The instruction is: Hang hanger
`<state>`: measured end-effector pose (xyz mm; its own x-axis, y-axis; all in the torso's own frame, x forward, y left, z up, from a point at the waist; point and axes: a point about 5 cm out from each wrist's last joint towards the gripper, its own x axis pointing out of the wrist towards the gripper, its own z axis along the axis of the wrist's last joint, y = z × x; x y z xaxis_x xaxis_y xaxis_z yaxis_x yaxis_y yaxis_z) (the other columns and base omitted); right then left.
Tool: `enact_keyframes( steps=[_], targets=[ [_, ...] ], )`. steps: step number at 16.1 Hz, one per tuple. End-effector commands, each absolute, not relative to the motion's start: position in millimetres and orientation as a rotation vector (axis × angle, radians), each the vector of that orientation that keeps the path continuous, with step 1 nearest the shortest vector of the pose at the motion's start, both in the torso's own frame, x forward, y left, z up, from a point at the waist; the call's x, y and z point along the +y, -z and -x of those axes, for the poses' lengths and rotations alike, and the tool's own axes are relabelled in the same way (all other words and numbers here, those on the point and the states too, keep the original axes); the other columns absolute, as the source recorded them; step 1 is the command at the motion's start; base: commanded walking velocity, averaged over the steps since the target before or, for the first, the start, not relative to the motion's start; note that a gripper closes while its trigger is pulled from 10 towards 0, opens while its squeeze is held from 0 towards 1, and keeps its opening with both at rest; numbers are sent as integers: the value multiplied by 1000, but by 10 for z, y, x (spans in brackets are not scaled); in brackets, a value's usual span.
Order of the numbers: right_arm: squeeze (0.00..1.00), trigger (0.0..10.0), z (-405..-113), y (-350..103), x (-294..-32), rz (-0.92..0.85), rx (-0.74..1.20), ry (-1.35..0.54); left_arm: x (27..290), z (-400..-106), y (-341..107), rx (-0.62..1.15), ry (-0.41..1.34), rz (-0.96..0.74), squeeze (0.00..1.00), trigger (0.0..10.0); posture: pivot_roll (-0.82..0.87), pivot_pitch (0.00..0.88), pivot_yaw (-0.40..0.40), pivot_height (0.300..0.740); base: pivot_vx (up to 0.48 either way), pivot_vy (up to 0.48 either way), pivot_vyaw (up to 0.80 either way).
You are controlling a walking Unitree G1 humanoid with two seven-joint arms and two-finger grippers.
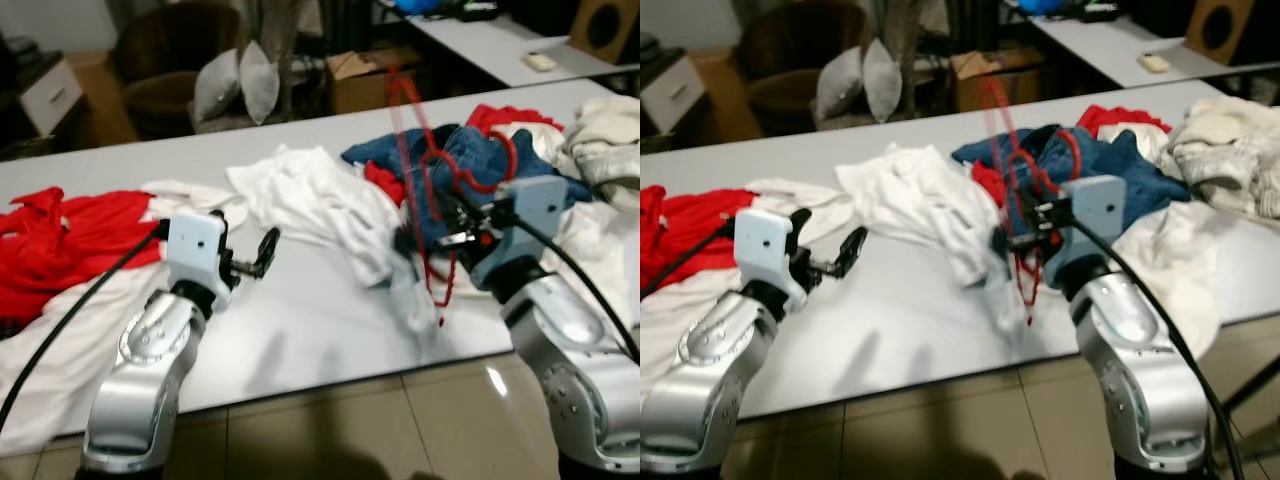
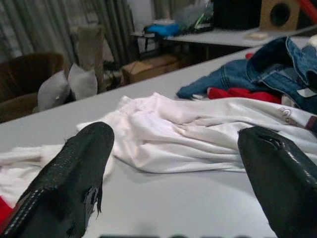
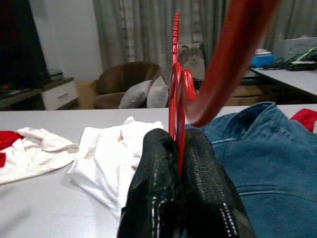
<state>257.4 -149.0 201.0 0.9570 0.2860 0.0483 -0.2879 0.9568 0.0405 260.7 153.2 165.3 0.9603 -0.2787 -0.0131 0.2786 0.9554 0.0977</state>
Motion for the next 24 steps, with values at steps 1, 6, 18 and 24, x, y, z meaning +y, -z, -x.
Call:
enact_keyframes(
  steps=[1,6,18,24],
  targets=[
    [0,10000,-2576,-2063,-1408,-62,-67,-331,1632,-2594,-1625,22,238,-122,592,10000,-134,0,79,740,0,442,0],
    [0,10000,-2610,-1986,-1454,-39,-33,-277,1566,-2610,-1612,29,249,-124,588,10000,-133,0,75,740,0,439,0],
    [0,10000,-2557,-1868,-1480,-44,9,-283,1581,-2621,-1576,39,233,-131,596,10000,-142,0,84,740,0,87,-309],
    [0,10000,-2486,-1705,-1657,69,111,-393,1832,-2585,-1345,214,290,-344,1000,10000,-140,0,96,740,0,0,0]
  ],
)
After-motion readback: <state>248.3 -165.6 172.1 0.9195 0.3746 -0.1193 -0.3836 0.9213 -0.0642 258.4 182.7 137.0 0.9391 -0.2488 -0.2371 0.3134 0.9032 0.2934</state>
